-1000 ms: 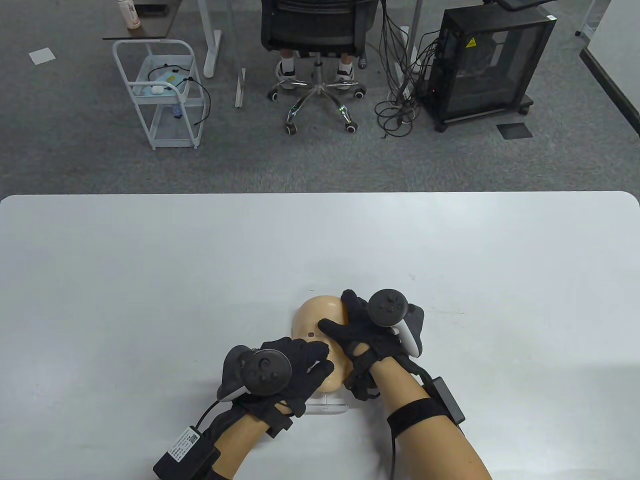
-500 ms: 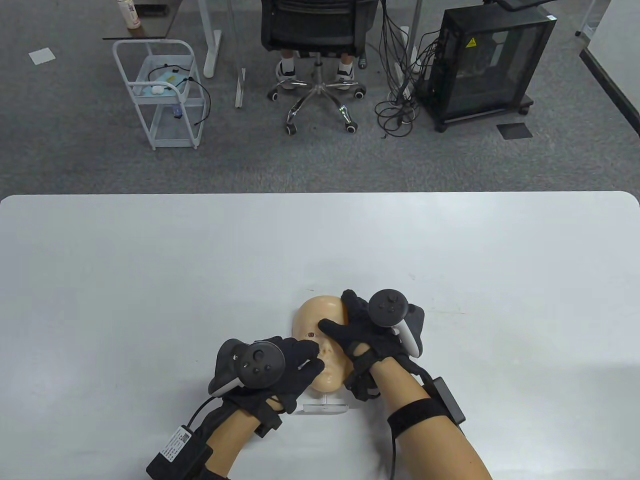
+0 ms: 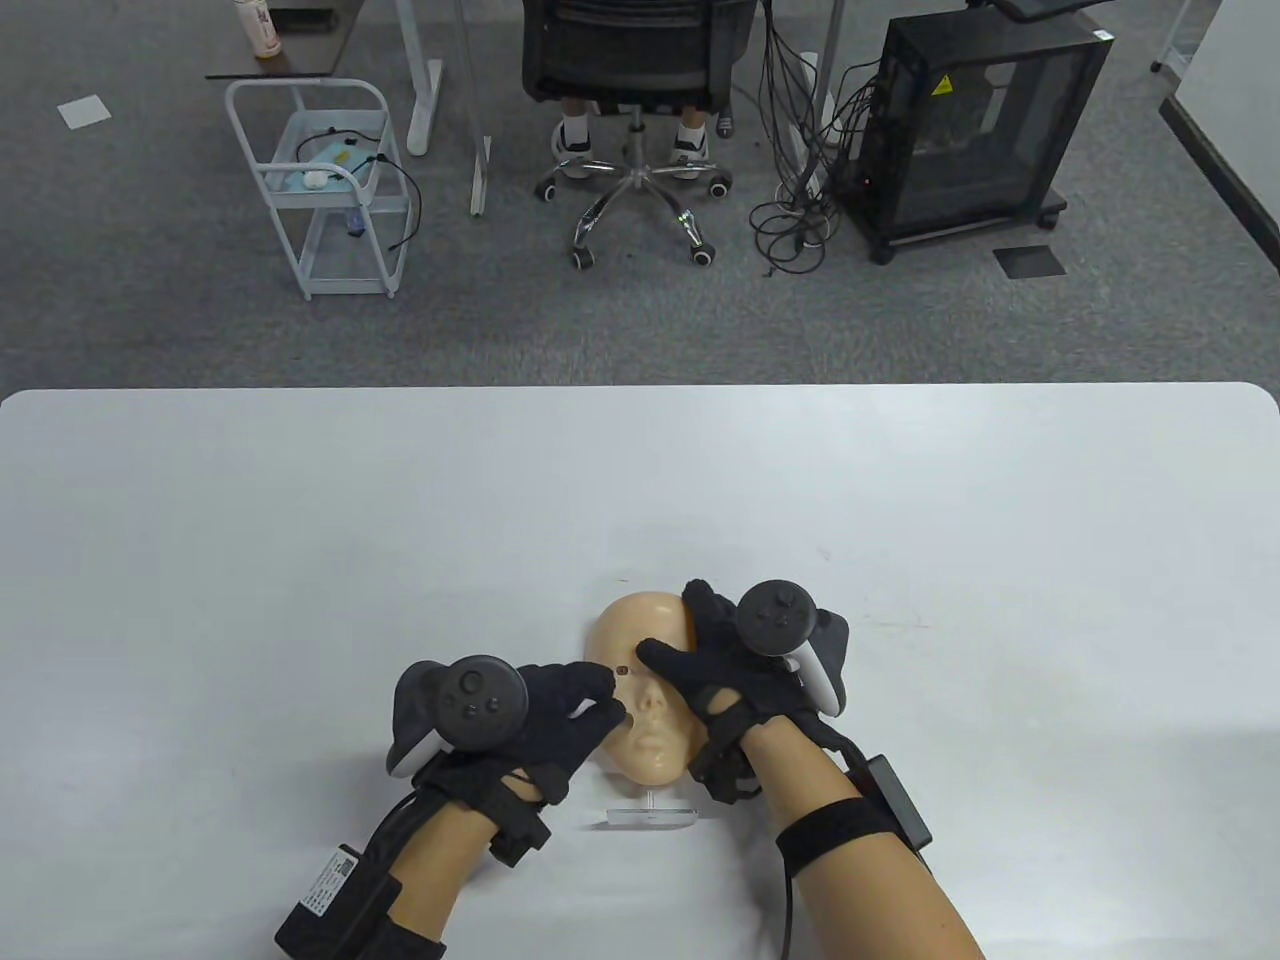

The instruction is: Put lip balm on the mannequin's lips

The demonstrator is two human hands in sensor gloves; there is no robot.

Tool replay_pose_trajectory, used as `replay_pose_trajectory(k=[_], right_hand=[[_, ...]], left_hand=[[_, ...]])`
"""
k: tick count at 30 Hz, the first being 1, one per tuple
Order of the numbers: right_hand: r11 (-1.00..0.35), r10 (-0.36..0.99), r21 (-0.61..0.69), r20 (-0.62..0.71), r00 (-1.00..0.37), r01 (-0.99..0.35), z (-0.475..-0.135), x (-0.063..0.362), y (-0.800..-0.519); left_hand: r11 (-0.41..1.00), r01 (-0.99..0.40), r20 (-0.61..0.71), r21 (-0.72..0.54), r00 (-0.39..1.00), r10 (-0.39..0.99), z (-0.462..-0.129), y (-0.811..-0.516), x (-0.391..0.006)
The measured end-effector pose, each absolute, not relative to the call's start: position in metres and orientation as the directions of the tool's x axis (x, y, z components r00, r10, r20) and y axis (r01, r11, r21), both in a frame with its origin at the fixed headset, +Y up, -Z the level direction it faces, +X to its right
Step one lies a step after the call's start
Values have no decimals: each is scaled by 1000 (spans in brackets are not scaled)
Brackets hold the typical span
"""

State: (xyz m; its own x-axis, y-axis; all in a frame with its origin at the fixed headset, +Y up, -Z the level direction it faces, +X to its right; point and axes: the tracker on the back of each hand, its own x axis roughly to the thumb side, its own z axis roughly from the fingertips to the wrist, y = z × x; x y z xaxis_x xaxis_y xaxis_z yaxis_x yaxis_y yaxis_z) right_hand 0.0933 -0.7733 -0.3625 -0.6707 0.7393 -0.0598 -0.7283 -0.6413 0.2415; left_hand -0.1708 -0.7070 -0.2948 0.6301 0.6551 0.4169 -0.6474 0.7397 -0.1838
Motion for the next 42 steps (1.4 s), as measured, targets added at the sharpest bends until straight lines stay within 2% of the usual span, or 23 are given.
replay_pose_trajectory(k=[3, 5, 7, 9, 12, 13, 17, 19, 23, 26, 29, 30, 32, 33, 35, 37, 38, 40, 42], right_hand=[[-633, 751, 234, -46, -658, -738, -359, 94, -767], [-600, 792, 156, -20, -610, -785, -353, 99, -752], [-537, 843, 52, 15, -537, -842, -345, 104, -733], [-433, 901, 29, 30, -432, -901, -333, 109, -714], [-264, 962, 121, -32, -269, -957, -318, 110, -704], [-178, 976, 182, -90, -197, -967, -313, 108, -705], [106, 954, 401, -300, -21, -910, -294, 101, -728], [241, 920, 406, -384, 76, -881, -286, 98, -741], [344, 898, 396, -403, 176, -851, -283, 94, -749], [195, 962, 407, -255, 94, -893, -283, 97, -738], [-21, 999, 375, -15, -29, -927, -280, 100, -719], [-121, 989, 342, 121, -85, -932, -276, 100, -709], [-367, 873, 236, 422, -245, -900, -267, 97, -691], [-509, 722, 132, 604, -338, -851, -258, 93, -681], [-701, 337, -124, 810, -480, -702, -239, 84, -666], [-735, 138, -262, 845, -517, -625, -225, 76, -658], [-735, 96, -295, 846, -524, -610, -221, 74, -656], [-749, 47, -328, 840, -541, -575, -218, 69, -656], [-755, 108, -281, 838, -534, -593, -223, 70, -660]], left_hand=[[572, -788, 350, -231, 481, 804, -302, -715, -186], [452, -858, 335, -244, 363, 869, -304, -717, -190], [417, -878, 367, -236, 317, 875, -304, -715, -192], [406, -884, 410, -233, 289, 865, -302, -711, -190], [360, -889, 442, -282, 213, 872, -300, -711, -184], [349, -885, 446, -309, 189, 875, -300, -711, -181], [365, -863, 498, -350, 158, 853, -294, -709, -167], [386, -848, 513, -363, 164, 843, -291, -708, -161], [381, -835, 501, -397, 150, 852, -289, -711, -154], [345, -847, 450, -404, 144, 882, -289, -712, -153], [263, -861, 367, -435, 97, 925, -290, -715, -151], [203, -868, 319, -452, 56, 946, -291, -718, -151], [69, -869, 199, -491, -34, 979, -292, -725, -151], [-33, -858, 106, -512, -102, 989, -293, -731, -150], [-201, -814, -81, -545, -188, 979, -293, -742, -147], [-314, -781, -203, -539, -241, 949, -290, -749, -145], [-347, -775, -232, -528, -261, 937, -289, -749, -145], [-347, -794, -252, -499, -250, 935, -287, -749, -147], [-312, -816, -230, -486, -225, 947, -288, -749, -150]])
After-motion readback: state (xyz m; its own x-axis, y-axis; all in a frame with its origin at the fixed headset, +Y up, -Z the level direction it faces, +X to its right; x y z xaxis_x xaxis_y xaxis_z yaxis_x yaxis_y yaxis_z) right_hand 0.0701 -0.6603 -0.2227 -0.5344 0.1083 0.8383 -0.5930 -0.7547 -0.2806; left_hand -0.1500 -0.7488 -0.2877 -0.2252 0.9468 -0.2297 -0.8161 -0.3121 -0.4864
